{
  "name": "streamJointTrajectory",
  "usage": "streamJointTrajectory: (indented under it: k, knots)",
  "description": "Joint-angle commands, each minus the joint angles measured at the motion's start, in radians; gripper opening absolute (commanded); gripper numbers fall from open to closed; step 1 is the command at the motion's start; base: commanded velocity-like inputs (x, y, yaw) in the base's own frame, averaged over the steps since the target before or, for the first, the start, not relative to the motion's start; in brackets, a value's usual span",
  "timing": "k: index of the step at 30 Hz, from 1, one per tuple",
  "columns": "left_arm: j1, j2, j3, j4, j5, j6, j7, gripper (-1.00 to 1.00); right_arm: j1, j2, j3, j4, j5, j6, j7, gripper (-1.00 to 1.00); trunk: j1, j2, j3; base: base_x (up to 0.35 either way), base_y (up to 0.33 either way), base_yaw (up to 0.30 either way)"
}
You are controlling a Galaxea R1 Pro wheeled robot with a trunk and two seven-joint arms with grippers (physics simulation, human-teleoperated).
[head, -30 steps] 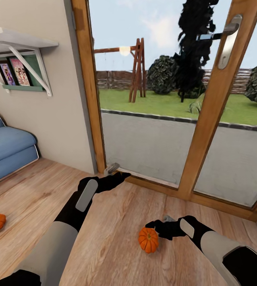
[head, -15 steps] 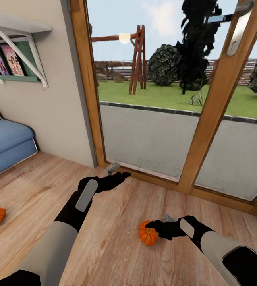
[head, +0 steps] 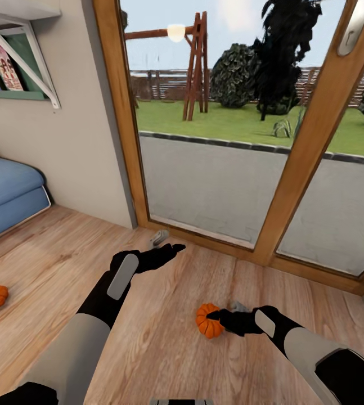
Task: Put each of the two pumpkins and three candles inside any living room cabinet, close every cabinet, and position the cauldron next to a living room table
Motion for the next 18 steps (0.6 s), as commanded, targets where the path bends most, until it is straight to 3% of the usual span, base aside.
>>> streamJointTrajectory:
  k: [1,6,13,18]
  knots:
    - [0.0,0.0,-0.001,-0.001,0.011,0.003,0.01,1.0,0.0,-0.001,0.005,-0.001,-0.004,-0.004,0.002,1.0,0.0,-0.001,-0.005,0.0,0.0,0.0]
    - [0.0,0.0,-0.001,-0.001,0.011,0.003,0.011,1.0,0.0,-0.001,0.005,0.017,-0.004,-0.075,0.002,1.0,0.002,-0.002,-0.024,0.0,0.0,0.0]
    - [0.0,0.0,-0.001,-0.001,0.011,0.001,0.014,1.0,0.0,-0.001,0.005,0.026,-0.004,-0.098,0.002,1.0,0.002,-0.002,-0.024,0.001,0.0,0.0]
    - [0.0,0.0,-0.002,-0.001,0.01,0.0,0.015,1.0,0.0,-0.001,0.005,0.027,-0.004,-0.1,0.002,1.0,0.002,-0.002,-0.024,0.22,0.0,0.0]
